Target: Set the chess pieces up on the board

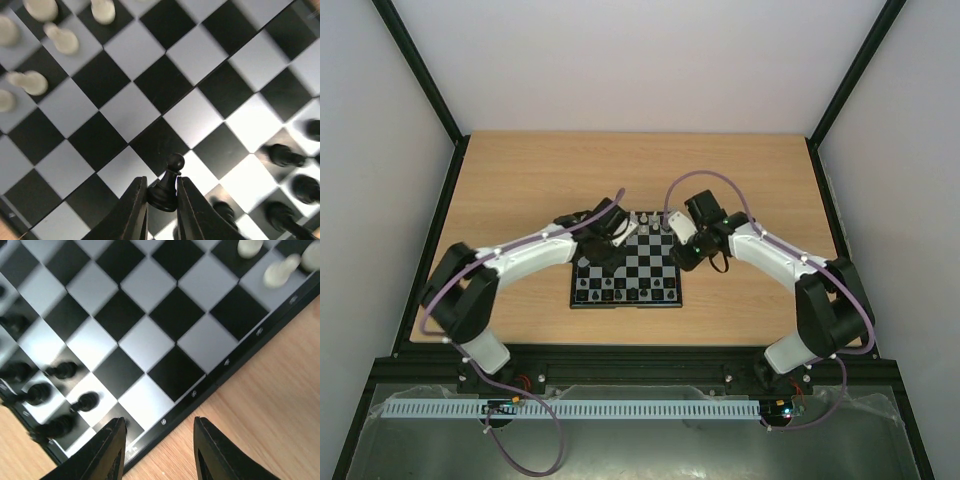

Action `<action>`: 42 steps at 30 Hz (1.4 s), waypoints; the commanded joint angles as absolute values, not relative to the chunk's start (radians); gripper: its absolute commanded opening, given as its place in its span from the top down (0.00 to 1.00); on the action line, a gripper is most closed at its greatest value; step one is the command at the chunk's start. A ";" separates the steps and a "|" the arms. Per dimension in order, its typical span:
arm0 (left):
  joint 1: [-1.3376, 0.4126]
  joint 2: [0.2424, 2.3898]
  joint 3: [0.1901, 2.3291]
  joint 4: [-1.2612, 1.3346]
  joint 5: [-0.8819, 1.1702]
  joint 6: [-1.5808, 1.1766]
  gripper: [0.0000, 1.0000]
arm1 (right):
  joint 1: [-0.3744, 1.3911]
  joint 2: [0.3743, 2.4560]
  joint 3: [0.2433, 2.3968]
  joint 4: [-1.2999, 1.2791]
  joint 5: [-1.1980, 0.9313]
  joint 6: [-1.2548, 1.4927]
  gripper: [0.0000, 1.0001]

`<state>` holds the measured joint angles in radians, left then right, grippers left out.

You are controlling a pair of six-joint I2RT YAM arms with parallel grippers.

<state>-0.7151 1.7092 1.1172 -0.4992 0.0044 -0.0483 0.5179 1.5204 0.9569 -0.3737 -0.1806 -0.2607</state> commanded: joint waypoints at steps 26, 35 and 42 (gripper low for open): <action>-0.736 1.276 0.899 -0.132 0.233 -0.004 0.87 | 0.431 1.742 1.355 -0.601 -1.038 0.028 0.55; -0.736 1.279 0.904 -0.138 0.244 0.000 0.87 | 0.444 1.752 1.345 -0.578 -1.110 0.055 0.60; -0.736 1.280 0.904 -0.138 0.247 0.000 0.86 | 0.454 1.749 1.327 -0.557 -1.124 0.070 0.69</action>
